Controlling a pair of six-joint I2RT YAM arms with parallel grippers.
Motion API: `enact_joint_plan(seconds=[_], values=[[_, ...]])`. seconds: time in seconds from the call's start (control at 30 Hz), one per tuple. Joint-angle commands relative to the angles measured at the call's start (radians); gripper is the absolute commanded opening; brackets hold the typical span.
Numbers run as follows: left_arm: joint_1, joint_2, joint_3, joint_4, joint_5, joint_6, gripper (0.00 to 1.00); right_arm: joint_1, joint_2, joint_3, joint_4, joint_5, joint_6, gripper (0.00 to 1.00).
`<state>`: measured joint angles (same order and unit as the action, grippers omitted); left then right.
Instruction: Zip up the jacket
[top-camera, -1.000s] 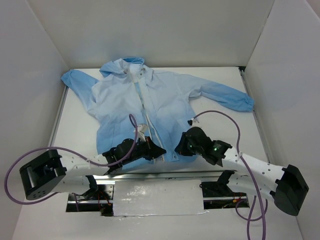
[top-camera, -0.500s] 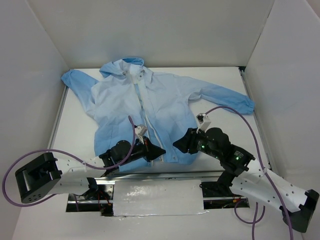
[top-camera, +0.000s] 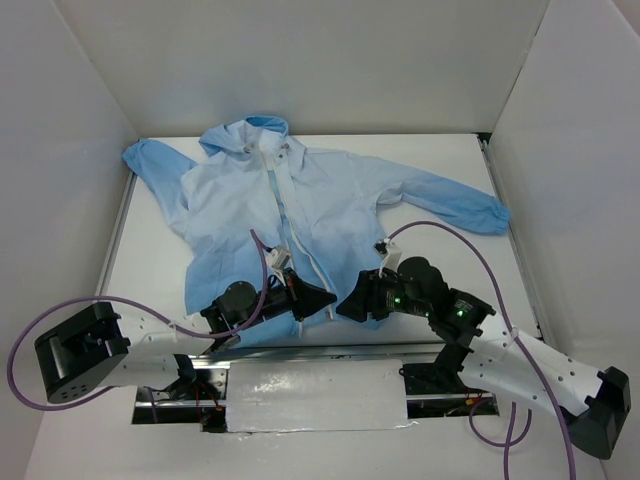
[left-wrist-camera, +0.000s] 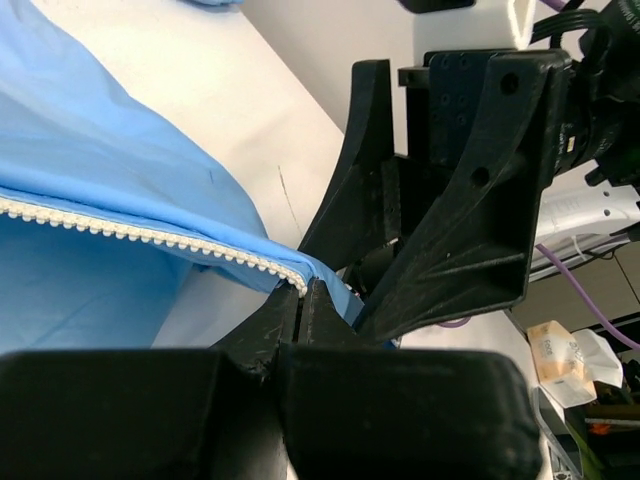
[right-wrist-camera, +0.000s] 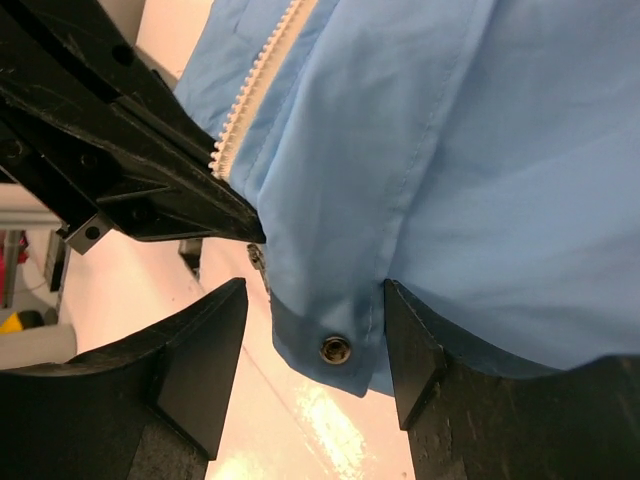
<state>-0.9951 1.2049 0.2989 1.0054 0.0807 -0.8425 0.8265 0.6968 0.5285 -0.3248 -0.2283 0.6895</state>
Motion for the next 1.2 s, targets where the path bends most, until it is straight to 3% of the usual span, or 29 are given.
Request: enact_joint_plan(seconds=[0.0, 0.17, 0.37, 0.43, 0.63, 0.73, 0.83, 0.97, 1.0, 1.03, 1.1, 1.13, 1.17], values=[[0.001, 0.019, -0.006, 0.176, 0.024, -0.007, 0.00, -0.003, 0.012, -0.024, 0.095, -0.084, 0.002, 0.64], [0.003, 0.047, 0.005, 0.202, 0.025, -0.021, 0.00, -0.003, 0.012, -0.041, 0.136, -0.109, 0.013, 0.62], [0.003, 0.064, 0.014, 0.222, 0.021, -0.032, 0.00, -0.003, 0.018, -0.061, 0.167, -0.103, 0.022, 0.50], [0.003, 0.068, 0.013, 0.231, 0.019, -0.038, 0.00, -0.003, 0.017, -0.071, 0.193, -0.105, 0.033, 0.42], [0.001, 0.104, 0.006, 0.277, 0.025, -0.058, 0.00, -0.003, 0.035, -0.091, 0.257, -0.115, 0.051, 0.38], [0.001, 0.111, 0.003, 0.292, 0.028, -0.066, 0.00, -0.004, 0.030, -0.105, 0.286, -0.115, 0.061, 0.32], [0.003, 0.105, -0.001, 0.286, 0.021, -0.061, 0.00, -0.004, 0.017, -0.110, 0.288, -0.097, 0.064, 0.14], [0.001, 0.056, -0.001, 0.207, -0.021, -0.030, 0.00, -0.004, 0.004, -0.107, 0.273, -0.092, 0.054, 0.12], [0.003, 0.047, 0.005, 0.169, -0.027, -0.026, 0.00, -0.004, 0.003, -0.110, 0.274, -0.095, 0.053, 0.10], [0.003, 0.033, 0.008, 0.148, -0.032, -0.020, 0.00, -0.006, -0.002, -0.111, 0.277, -0.097, 0.053, 0.01], [0.003, 0.025, 0.025, 0.112, -0.035, -0.009, 0.00, -0.004, -0.006, -0.114, 0.285, -0.098, 0.051, 0.00], [0.003, 0.022, 0.032, 0.078, -0.033, -0.006, 0.03, -0.004, -0.011, -0.117, 0.302, -0.106, 0.048, 0.00], [0.001, 0.022, 0.046, 0.056, -0.033, 0.002, 0.24, -0.004, -0.014, -0.122, 0.308, -0.106, 0.045, 0.00]])
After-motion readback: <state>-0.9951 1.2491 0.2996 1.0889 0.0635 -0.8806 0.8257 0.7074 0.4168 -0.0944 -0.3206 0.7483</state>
